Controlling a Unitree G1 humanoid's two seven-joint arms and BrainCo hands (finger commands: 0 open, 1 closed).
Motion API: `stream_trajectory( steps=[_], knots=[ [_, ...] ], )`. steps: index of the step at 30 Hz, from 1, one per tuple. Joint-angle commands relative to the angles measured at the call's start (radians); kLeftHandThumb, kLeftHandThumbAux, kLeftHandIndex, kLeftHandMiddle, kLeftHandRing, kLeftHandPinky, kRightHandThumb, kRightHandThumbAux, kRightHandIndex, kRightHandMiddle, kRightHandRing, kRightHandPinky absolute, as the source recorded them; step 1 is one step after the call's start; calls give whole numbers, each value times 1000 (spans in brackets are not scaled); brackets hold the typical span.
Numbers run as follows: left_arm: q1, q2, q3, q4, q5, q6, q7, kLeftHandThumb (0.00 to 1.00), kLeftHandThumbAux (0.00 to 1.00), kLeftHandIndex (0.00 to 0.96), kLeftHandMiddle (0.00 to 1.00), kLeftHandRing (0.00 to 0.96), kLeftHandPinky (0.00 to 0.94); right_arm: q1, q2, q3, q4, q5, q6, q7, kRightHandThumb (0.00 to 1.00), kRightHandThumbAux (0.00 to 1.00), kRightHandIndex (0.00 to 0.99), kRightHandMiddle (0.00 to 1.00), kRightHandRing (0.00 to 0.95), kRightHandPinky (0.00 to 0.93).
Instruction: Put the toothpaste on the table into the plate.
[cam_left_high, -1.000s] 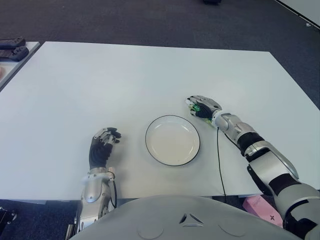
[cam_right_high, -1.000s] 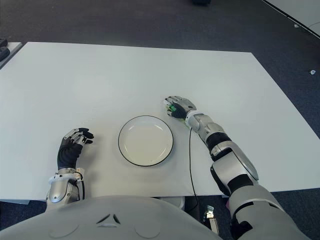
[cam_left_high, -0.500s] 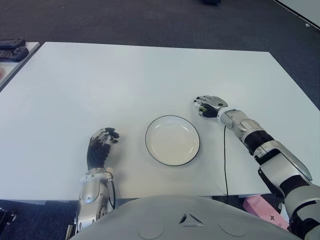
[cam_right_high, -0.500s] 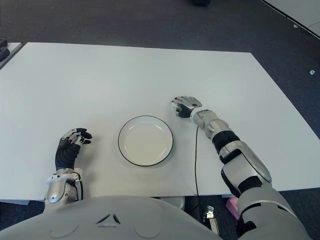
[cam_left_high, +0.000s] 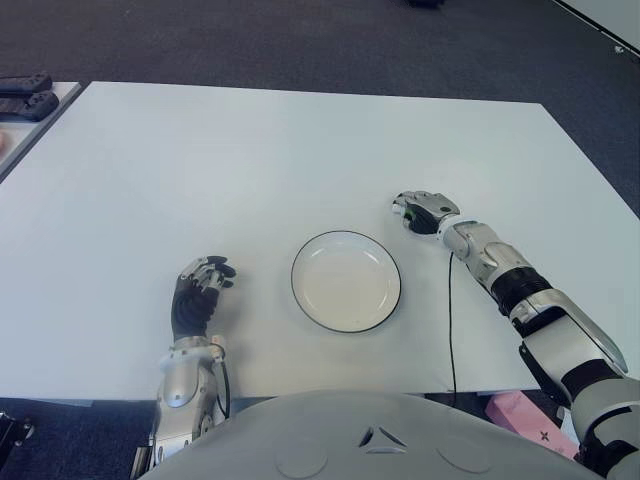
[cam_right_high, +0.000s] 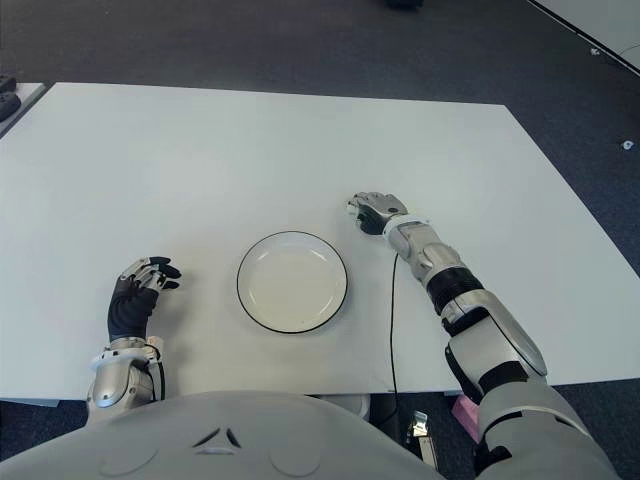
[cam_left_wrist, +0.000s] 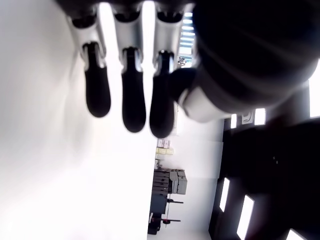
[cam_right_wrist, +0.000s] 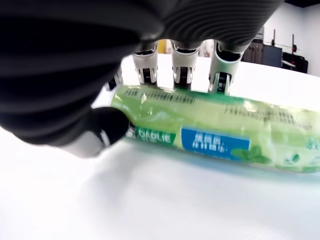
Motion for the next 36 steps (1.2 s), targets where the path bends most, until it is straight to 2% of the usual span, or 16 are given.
stream_trajectory(
  steps=[1,4,6,13,36],
  knots=[
    [10,-10,-2,3,11,31,16,709,723,433,522,492,472,142,-12,-3,55,22,0,45,831,678,468,413,456,485],
    [12,-8,-4,-1,14,33,14,707,724,433,526,502,482,153,-8,-23,41,33,3,31,894,665,461,438,476,545],
    [13,-5,-5,-2,12,30,8,706,724,432,531,511,488,157,-5,-30,37,33,6,25,933,653,440,484,527,618],
    [14,-4,-3,-4,-2,36,-2,706,724,432,528,503,465,163,-5,-40,17,25,18,33,955,651,401,518,559,755],
    [5,-9,5,5,-16,47,1,711,723,432,515,487,455,197,10,-112,-48,71,-5,7,954,656,384,528,555,805]
  ],
)
